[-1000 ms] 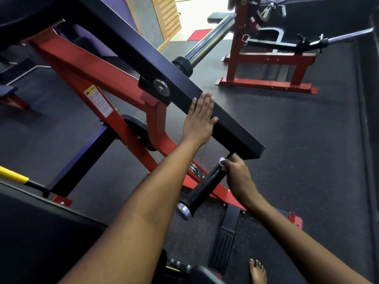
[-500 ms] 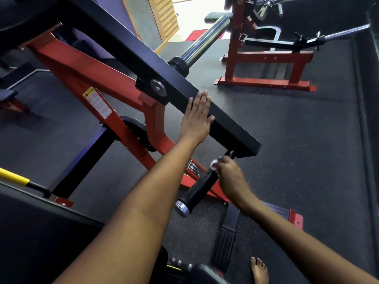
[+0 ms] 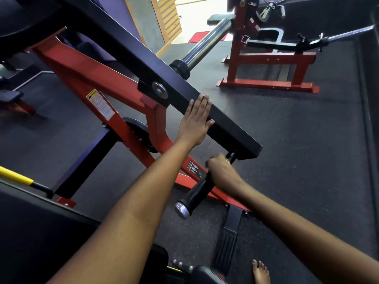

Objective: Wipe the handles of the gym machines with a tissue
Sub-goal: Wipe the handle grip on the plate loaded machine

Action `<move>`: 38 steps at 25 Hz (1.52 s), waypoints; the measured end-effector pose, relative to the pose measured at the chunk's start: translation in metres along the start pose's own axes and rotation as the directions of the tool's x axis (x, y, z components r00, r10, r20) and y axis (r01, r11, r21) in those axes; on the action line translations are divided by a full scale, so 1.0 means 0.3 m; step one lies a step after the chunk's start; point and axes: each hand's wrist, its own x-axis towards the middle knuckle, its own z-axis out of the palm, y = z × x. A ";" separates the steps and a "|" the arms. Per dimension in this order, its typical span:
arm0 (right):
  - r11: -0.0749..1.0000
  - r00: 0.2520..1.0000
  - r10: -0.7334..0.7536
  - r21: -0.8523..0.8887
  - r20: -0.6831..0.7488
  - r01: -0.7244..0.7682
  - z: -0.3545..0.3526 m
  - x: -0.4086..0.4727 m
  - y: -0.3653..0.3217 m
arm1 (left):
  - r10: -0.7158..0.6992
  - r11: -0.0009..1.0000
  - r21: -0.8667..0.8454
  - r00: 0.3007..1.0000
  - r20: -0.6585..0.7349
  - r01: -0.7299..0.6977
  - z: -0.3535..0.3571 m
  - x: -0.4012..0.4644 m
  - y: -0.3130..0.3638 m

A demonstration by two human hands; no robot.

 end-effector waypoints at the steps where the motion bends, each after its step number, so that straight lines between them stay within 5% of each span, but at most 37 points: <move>1: 0.995 0.995 -0.100 0.027 0.023 0.100 0.016 -0.050 -0.077 | 0.009 1.000 -0.004 1.000 -0.004 -0.009 0.000 -0.001 -0.003; 4: 0.948 0.959 -0.273 0.191 0.069 0.256 0.015 -0.116 -0.187 | 0.055 0.998 0.014 0.998 -0.028 -0.055 -0.004 -0.009 -0.027; 9: 0.997 0.998 0.040 -0.065 0.051 -0.037 -0.035 0.077 0.048 | 0.153 0.985 0.084 0.988 -0.035 -0.150 0.007 -0.033 -0.087; 11: 0.993 0.995 0.054 -0.113 0.085 -0.044 -0.032 0.066 0.001 | 0.146 0.988 0.052 0.988 -0.041 -0.144 0.011 -0.035 -0.079; 17: 0.966 0.931 -0.252 0.118 0.262 0.229 -0.007 -0.062 -0.223 | 0.121 0.993 0.013 0.992 -0.040 -0.121 0.024 -0.037 -0.063; 19: 0.983 0.953 -0.155 0.132 0.259 0.124 -0.030 0.015 -0.136 | 0.110 0.994 0.009 0.993 -0.043 -0.109 0.025 -0.036 -0.056; 23: 0.989 0.992 0.074 -0.138 0.103 -0.060 -0.043 0.068 -0.031 | 0.086 0.996 -0.016 0.995 -0.046 -0.086 0.021 -0.039 -0.041; 26: 0.994 0.973 -0.108 -0.004 0.206 0.111 0.002 -0.009 -0.170 | 0.085 0.996 -0.034 0.995 -0.048 -0.087 0.022 -0.039 -0.042; 29: 0.937 0.950 -0.311 0.157 -0.034 0.312 0.071 -0.155 -0.230 | 0.082 0.996 -0.044 0.996 -0.040 -0.084 0.022 -0.040 -0.041; 35: 0.829 0.868 -0.357 0.311 -0.346 0.465 0.189 -0.313 -0.032 | 0.066 0.997 -0.049 0.997 -0.027 -0.067 0.020 -0.037 -0.039; 38: 0.854 0.895 0.096 0.497 -0.437 0.151 0.178 -0.279 0.075 | 0.058 0.997 -0.051 0.998 -0.029 -0.059 0.022 -0.039 -0.030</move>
